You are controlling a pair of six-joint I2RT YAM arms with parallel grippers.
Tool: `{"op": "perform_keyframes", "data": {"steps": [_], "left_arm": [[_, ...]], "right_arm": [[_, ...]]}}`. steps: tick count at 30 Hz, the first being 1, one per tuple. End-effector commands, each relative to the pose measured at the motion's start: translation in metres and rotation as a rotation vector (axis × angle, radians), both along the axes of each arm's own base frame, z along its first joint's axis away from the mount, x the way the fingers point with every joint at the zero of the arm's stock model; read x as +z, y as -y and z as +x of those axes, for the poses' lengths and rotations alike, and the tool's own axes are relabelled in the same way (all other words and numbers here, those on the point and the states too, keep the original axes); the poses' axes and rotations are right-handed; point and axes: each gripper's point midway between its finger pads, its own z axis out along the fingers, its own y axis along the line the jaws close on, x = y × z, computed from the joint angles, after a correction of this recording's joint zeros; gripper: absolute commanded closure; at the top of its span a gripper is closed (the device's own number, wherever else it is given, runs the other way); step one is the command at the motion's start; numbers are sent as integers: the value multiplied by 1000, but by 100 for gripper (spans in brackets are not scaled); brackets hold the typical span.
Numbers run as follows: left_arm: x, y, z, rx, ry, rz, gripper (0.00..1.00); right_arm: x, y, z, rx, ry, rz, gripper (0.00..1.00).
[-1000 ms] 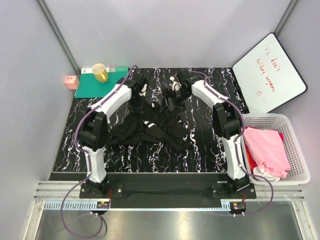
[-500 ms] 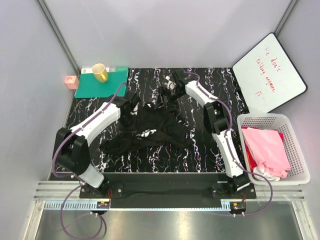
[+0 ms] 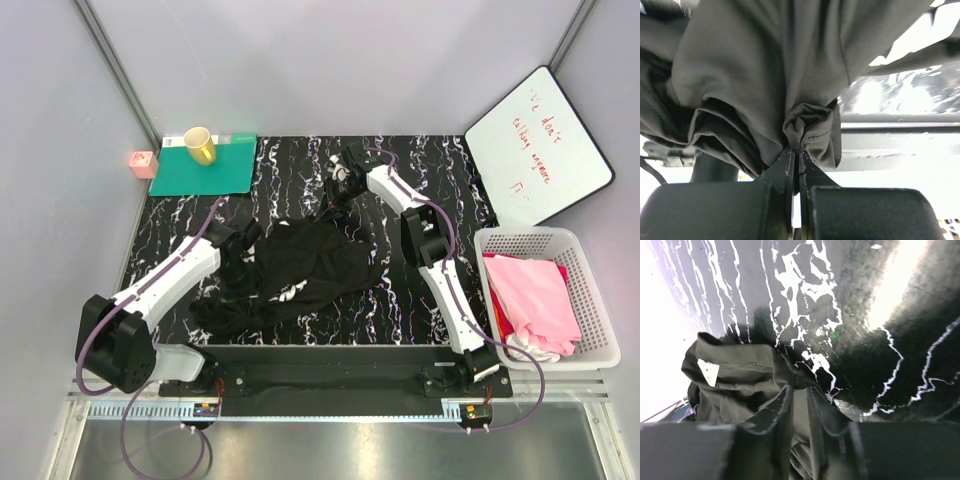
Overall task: Fold and stack the t-shirts
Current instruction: Flatten out the tshirt
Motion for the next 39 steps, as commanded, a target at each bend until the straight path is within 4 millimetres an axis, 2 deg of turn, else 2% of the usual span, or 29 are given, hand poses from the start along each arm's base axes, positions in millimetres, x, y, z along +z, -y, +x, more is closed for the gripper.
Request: {"op": "perform_keyframes", "data": {"steps": [1,4,6,7,8,9,12,17,24,30,31,35,36,38,39], "left_arm": [[-1,-9,-36,30,-86,2,100],[-2,-13,-42,27,-96,11,100],[-1,-15,-41,19,-87,16,100],[-1,-16,-40,16,-83,26,100],[0,-16,-39,13,-83,30,100],[-1,-16,-38,13,-90,33,100],[0,-15,-36,10,-87,32,100],[3,-15,-29,-8,-66,35,100],[12,-10,-10,-62,-14,26,100],[18,3,16,-137,36,-12,100],[18,4,21,-146,45,-11,100],[15,12,40,-193,35,-5,100],[16,14,43,-211,36,-6,100],[14,14,50,-220,35,9,100],[13,13,52,-229,37,18,100]], "right_arm": [[-27,23,9,-42,56,-193,84],[-31,45,18,-68,80,-283,89],[-28,53,22,-69,87,-278,91],[-17,53,23,-51,115,-268,91],[-11,53,23,-42,129,-264,96],[3,53,25,-41,157,-254,98],[7,62,27,-62,172,-303,100],[-22,104,29,-88,176,-524,100],[-43,164,43,-154,181,-724,100],[-60,237,53,-239,141,-882,100],[-57,233,56,-237,139,-836,100],[-42,259,66,-304,156,-896,100],[-30,264,69,-327,169,-891,100],[-24,280,68,-356,159,-907,100],[-11,285,70,-371,175,-905,100]]}}
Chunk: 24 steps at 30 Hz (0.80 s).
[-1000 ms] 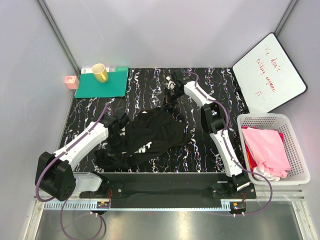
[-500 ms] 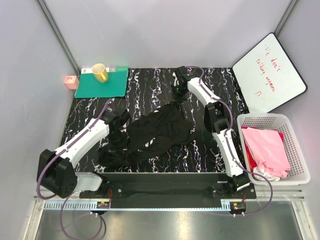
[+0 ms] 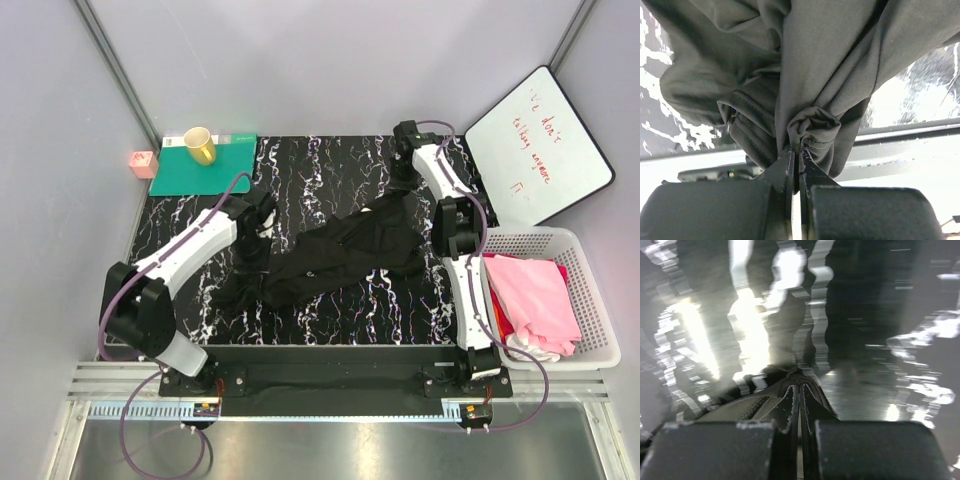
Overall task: Fold and stack the t-shirts
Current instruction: Flatten out the tshirt
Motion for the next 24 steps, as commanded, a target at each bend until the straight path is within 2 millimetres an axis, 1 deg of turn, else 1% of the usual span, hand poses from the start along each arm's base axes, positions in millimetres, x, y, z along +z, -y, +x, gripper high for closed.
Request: {"op": "perform_keyframes", "data": {"steps": [1,2,3,4,5,6,7,8,9,10,11,12,15,17,18,19,20,21,22,23,24], "left_arm": [[4,-6,7,-74,-1,48,100],[-1,-8,8,-80,-16,66,100],[-3,-10,8,-89,-23,76,100],[-6,-13,7,-93,-33,95,100],[-11,-14,6,-98,-53,105,100],[-14,-14,6,-102,-63,109,100],[-17,-20,5,-104,-68,143,100],[-22,-21,4,-108,-84,149,100],[-25,-22,2,-109,-97,154,100],[-28,-23,0,-108,-114,160,100],[-31,-23,-2,-107,-126,161,100],[-34,-23,-6,-106,-143,163,100],[-41,-27,-17,-98,-198,180,100],[-42,-25,-23,-78,-213,161,100],[-41,-23,-23,-78,-213,150,97],[-38,-23,-22,-77,-203,146,80],[-37,-22,-20,-77,-193,146,71],[-33,-23,-16,-79,-172,150,64],[-30,-23,-14,-81,-155,151,34],[-26,-23,-13,-86,-149,148,24],[-21,-25,-4,-90,-111,166,15]], "right_arm": [[-7,76,-14,-90,-58,-211,100],[-2,82,-14,-103,-54,-216,100],[7,89,-14,-117,-41,-217,100],[8,98,-16,-135,-45,-229,100],[14,112,-15,-163,-39,-230,100],[22,122,-16,-184,-30,-232,100],[27,131,-16,-204,-20,-245,100],[32,149,-16,-241,-16,-248,100],[42,156,-17,-260,-1,-245,100],[47,158,-17,-261,6,-243,100],[51,183,-19,-311,6,-243,100],[56,186,-21,-318,12,-232,100],[59,194,-28,-331,3,-226,100],[62,191,-32,-326,1,-215,100],[60,184,-34,-307,-10,-177,100],[61,176,-34,-284,-10,-138,100],[64,168,-34,-257,-6,-96,100],[71,151,-33,-218,8,-20,97],[77,140,-32,-192,19,26,93],[89,133,-31,-174,50,48,89],[97,122,-31,-149,70,83,78]]}}
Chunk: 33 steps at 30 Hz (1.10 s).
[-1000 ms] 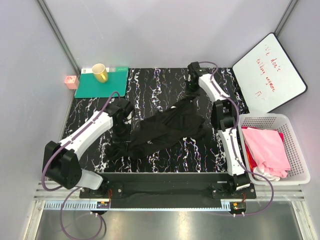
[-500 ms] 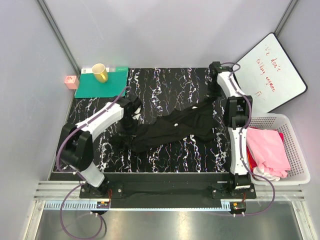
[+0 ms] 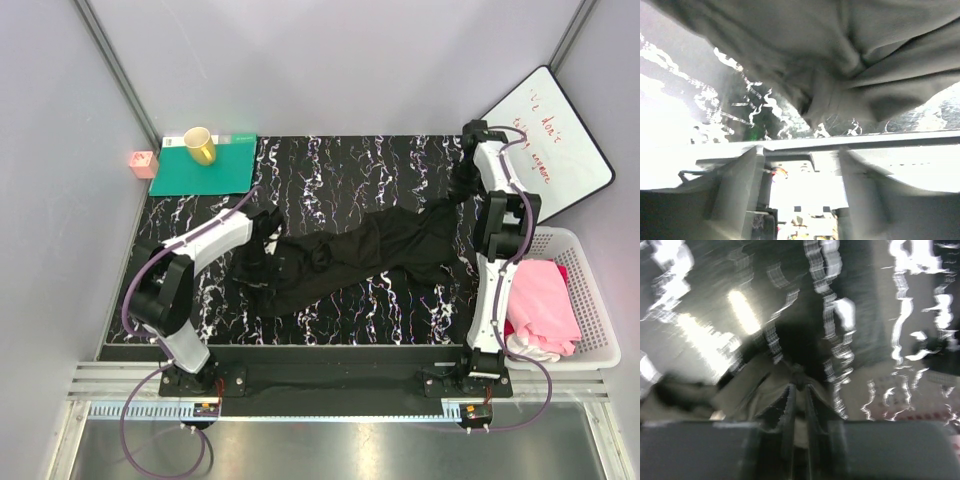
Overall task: Fold and stack the t-shirts
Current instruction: Flatten out the tshirt
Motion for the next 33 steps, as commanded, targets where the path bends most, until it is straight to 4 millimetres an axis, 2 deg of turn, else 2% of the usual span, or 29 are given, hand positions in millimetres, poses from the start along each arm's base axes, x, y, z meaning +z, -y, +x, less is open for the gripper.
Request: {"op": "perform_keyframes", "data": {"steps": [1,2,3,5,6,9,11,13,15,18,23,27,33], "left_arm": [[28,-9,14,-22,96,27,10],[31,-8,17,-27,115,21,1],[39,-5,24,-30,148,8,1],[45,-2,33,-43,182,-5,1],[51,1,42,-47,211,-12,1],[61,8,55,-63,250,-37,1],[66,12,63,-65,275,-53,1],[63,16,69,-67,270,-58,1],[60,22,78,-63,273,-66,1],[60,32,92,-55,283,-84,1],[66,40,115,-21,309,-136,1],[63,35,124,28,298,-162,1],[58,22,126,62,286,-153,1]], "right_arm": [[74,-59,15,160,212,153,71],[88,-66,13,179,241,170,68],[95,-77,12,202,259,202,58],[112,-84,7,220,290,224,51],[118,-104,3,260,297,260,49],[140,-126,-10,305,325,343,36],[147,-139,-21,331,328,392,25],[150,-156,-32,361,318,476,18],[143,-177,-44,404,286,524,12],[127,-206,-59,477,229,543,11],[103,-232,-77,513,143,618,13],[83,-239,-85,521,89,663,14],[42,-226,-95,484,-6,593,21]]}}
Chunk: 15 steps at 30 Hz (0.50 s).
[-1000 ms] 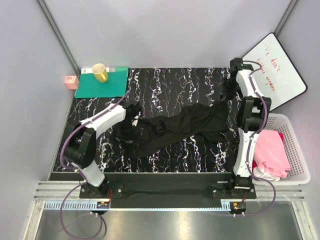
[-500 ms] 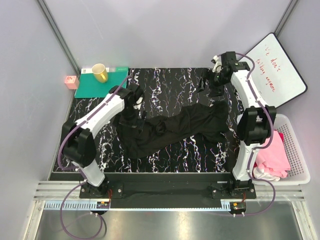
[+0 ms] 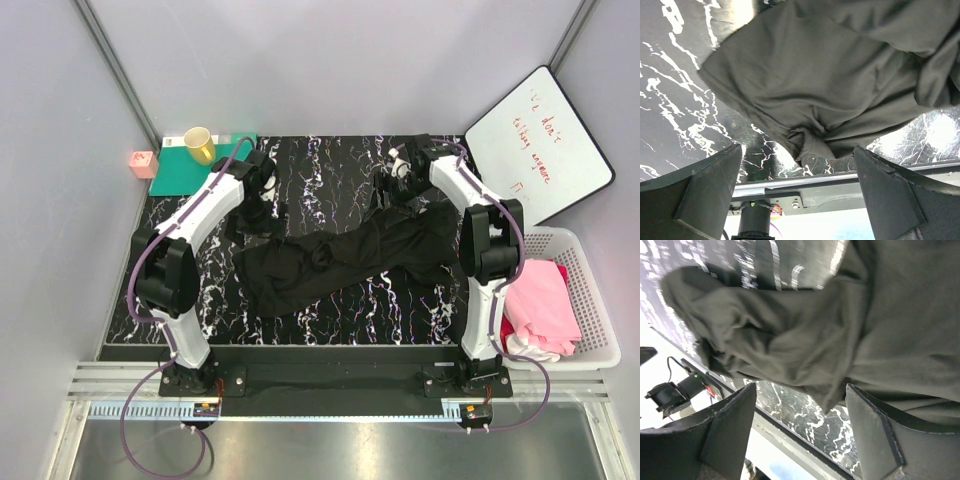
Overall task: Fold and stack the t-shirts
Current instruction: Flatten out the tshirt
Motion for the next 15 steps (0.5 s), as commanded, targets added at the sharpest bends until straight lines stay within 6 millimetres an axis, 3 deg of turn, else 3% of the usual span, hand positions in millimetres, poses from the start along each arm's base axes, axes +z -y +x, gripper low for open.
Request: {"op": "perform_keyframes", "data": {"steps": [1,7,15], "left_arm": [[5,2,8,9,16,-39,1],[1,-5,3,25,4,-26,1],[-3,-12,-1,35,-8,-5,1]], "right_arm": [[-22,7,-3,8,-24,-34,22],[-57,6,-13,16,-112,-51,33],[-68,-3,-9,31,-122,-42,44]]}}
